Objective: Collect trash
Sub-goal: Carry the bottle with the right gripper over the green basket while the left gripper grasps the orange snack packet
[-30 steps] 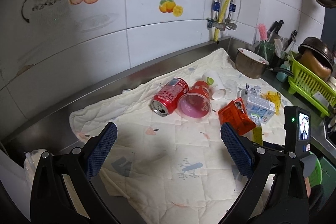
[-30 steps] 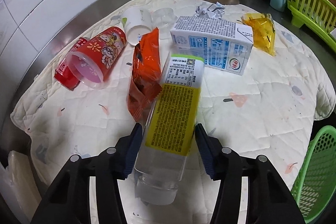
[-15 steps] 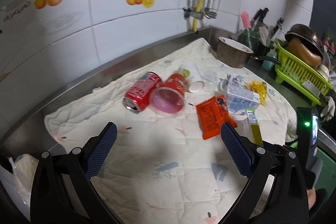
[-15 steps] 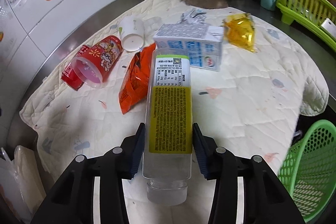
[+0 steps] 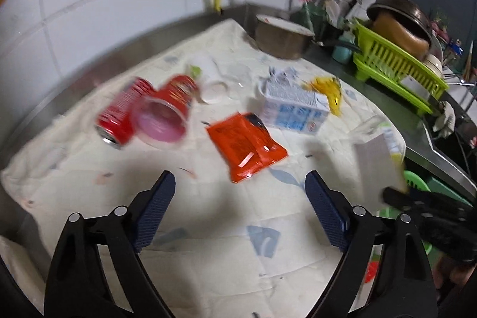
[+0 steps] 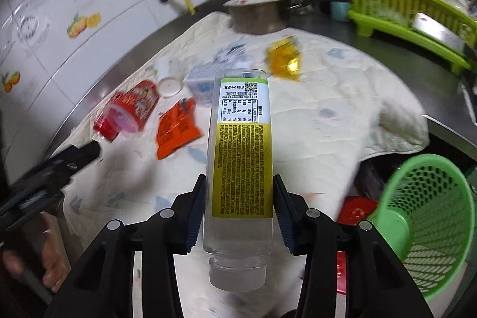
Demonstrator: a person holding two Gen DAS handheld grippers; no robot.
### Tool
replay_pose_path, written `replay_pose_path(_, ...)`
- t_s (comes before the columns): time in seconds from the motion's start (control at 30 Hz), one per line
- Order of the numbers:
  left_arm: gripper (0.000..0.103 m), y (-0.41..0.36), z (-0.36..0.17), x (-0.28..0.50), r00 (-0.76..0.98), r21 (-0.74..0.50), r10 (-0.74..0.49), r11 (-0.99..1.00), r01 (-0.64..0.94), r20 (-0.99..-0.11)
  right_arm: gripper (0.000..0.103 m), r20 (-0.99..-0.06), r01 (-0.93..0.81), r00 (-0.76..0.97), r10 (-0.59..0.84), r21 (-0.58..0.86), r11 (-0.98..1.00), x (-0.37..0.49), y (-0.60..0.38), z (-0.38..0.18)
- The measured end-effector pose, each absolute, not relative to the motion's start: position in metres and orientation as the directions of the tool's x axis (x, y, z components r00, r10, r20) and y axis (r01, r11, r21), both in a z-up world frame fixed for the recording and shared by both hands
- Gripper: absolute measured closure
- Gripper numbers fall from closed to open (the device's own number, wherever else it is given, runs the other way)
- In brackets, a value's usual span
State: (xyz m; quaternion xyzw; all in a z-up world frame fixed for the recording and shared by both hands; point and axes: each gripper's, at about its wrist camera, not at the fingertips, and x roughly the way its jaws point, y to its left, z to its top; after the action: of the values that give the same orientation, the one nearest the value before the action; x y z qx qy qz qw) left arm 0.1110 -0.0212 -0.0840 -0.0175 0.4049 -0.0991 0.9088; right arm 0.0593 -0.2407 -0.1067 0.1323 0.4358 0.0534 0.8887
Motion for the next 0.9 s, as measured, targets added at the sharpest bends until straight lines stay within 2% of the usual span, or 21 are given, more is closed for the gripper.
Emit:
replay_pose_path(0.2,0.023,-0.034,-0.11,0.15,0.58,-0.181,-0.227,0.974,0.137,-0.783,0.061,-0.754,0.135,0.65,0.098,0.241,0.961,0.031,-0.299,-0.096)
replay_pose_path(0.27,0.028,-0.035,-0.117,0.163,0.56,-0.195,-0.226,0.974,0.116,-0.797,0.061,-0.758,0.179,0.651,0.054,0.222,0.959,0.022,-0.319,-0.098)
replay_pose_path(0.43,0.029,-0.039,-0.137,0.197,0.506,-0.225,-0.221,0.973,0.054,-0.834,0.061,-0.791,0.305,0.609,-0.059,0.165,0.938,0.003,-0.37,-0.117)
replay_pose_path(0.5,0.026,-0.04,-0.143,0.207,0.486,-0.234,-0.218,0.972,0.029,-0.846,0.061,-0.802,0.335,0.59,-0.09,0.141,0.932,-0.002,-0.385,-0.125)
replay_pose_path(0.57,0.016,-0.04,-0.147,0.214,0.47,-0.236,-0.208,0.972,0.0,-0.858,0.061,-0.814,0.363,0.566,-0.134,0.1,0.926,-0.007,-0.398,-0.135)
replay_pose_path(0.7,0.012,-0.038,-0.152,0.227,0.448,-0.276,-0.233,0.961,-0.031,-0.863,0.061,-0.843,0.405,0.511,-0.167,0.064,0.912,-0.011,-0.424,-0.16)
replay_pose_path(0.73,0.008,-0.038,-0.153,0.229,0.445,-0.281,-0.236,0.959,-0.038,-0.864,0.061,-0.852,0.412,0.496,-0.168,0.061,0.909,-0.011,-0.428,-0.167)
replay_pose_path(0.9,0.007,-0.043,-0.162,0.244,0.413,-0.264,-0.22,0.963,-0.054,-0.884,0.061,-0.889,0.428,0.426,-0.168,0.034,0.903,-0.011,-0.441,-0.199)
